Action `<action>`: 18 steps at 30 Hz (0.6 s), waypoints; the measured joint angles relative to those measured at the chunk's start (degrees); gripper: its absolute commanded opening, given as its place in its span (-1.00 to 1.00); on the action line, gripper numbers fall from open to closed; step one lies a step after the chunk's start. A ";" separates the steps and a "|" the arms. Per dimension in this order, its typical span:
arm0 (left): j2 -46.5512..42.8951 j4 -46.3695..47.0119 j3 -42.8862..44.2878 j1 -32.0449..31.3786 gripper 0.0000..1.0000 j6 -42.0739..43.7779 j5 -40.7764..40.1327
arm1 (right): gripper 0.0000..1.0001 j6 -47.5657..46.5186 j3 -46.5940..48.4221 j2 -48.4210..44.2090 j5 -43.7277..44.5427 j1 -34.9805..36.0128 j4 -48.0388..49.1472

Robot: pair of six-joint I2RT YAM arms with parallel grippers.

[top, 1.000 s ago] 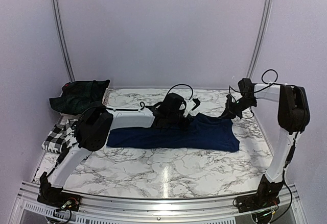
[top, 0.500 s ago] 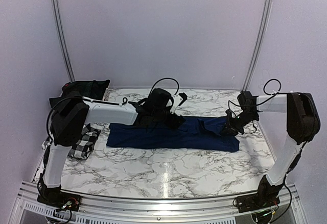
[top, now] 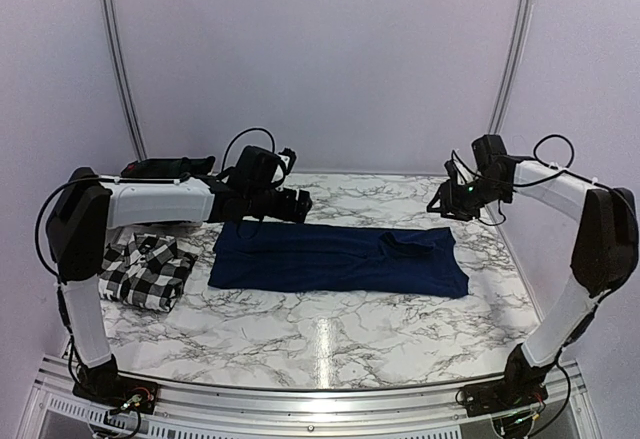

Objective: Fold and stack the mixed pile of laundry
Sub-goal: Smooth out the rectangle-folded T-shirt at the center of the board.

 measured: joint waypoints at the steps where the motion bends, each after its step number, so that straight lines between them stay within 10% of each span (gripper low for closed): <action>1: -0.39 -0.76 -0.70 0.22 0.98 -0.46 -0.39 | -0.13 -0.07 1.51 0.98 -0.07 0.72 0.48; 18: -0.63 -13.16 -4.17 0.83 0.98 -4.26 -2.34 | -0.25 0.98 -0.61 18.84 -1.31 11.32 8.85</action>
